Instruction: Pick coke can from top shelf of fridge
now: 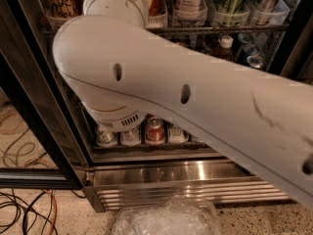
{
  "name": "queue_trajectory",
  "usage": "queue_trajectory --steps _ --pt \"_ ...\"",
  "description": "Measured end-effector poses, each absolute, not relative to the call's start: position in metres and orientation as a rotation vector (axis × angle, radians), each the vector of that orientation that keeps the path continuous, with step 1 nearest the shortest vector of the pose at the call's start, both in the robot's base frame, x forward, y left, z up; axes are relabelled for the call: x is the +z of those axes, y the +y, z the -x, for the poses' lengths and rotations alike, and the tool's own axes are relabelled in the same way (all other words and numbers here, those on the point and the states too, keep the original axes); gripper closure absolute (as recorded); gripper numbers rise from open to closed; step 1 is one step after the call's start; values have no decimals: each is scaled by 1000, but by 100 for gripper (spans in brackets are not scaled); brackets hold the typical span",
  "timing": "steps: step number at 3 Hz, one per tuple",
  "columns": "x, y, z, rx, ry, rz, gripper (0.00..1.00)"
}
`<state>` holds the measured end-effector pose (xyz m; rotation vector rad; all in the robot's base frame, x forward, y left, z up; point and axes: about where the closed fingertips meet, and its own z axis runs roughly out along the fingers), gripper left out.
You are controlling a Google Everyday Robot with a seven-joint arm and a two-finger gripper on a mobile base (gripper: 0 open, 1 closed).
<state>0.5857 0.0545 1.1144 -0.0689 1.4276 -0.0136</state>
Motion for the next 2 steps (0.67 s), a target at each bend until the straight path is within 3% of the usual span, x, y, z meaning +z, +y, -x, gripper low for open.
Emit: queue_trajectory --steps 2 --pt "1087 61 -526 60 1560 76 100"
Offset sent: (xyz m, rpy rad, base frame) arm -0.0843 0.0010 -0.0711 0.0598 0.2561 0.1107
